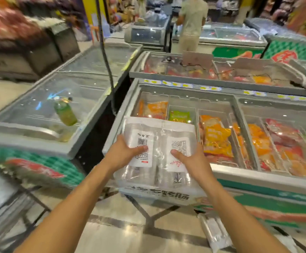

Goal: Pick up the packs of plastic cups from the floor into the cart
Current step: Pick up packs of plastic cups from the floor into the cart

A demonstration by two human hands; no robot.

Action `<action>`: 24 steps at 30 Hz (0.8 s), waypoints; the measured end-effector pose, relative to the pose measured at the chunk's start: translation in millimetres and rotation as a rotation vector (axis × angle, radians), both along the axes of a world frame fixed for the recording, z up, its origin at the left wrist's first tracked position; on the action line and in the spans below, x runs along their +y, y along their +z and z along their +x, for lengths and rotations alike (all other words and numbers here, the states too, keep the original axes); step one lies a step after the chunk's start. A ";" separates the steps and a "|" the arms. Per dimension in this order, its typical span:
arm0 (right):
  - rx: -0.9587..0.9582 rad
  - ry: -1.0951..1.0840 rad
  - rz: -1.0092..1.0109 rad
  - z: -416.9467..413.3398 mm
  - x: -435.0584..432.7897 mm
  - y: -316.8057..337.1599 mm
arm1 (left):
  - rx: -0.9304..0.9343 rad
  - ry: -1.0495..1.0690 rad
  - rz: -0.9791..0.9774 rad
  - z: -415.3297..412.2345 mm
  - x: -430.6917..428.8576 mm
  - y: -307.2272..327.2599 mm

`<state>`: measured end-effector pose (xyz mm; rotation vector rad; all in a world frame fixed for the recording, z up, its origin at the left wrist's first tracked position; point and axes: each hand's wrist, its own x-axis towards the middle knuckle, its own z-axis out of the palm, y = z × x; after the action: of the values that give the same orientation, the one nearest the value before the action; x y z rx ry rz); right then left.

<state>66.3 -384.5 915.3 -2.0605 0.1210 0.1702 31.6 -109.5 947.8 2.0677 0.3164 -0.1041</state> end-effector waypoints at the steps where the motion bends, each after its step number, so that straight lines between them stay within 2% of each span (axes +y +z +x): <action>1: -0.016 0.058 -0.011 1.5 32.5 8.0 | -0.003 0.058 -0.004 -12.6 29.1 6.9; 6: -0.076 0.317 -0.025 -0.4 192.0 25.2 | -0.048 0.299 0.015 -82.9 180.7 11.7; 13: -0.023 0.568 -0.085 -30.2 404.5 14.9 | -0.061 0.517 -0.015 -189.7 352.8 5.8; 18: 0.007 0.734 -0.066 -69.9 531.9 12.3 | 0.040 0.769 -0.014 -255.4 451.9 -18.3; 24: 0.058 0.927 -0.081 -89.9 661.8 -2.9 | 0.112 0.914 -0.038 -305.5 544.7 -50.1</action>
<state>-23.6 277.3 912.4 -2.0462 -0.8148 0.7959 -273.9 435.2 897.7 1.7028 1.2721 0.3256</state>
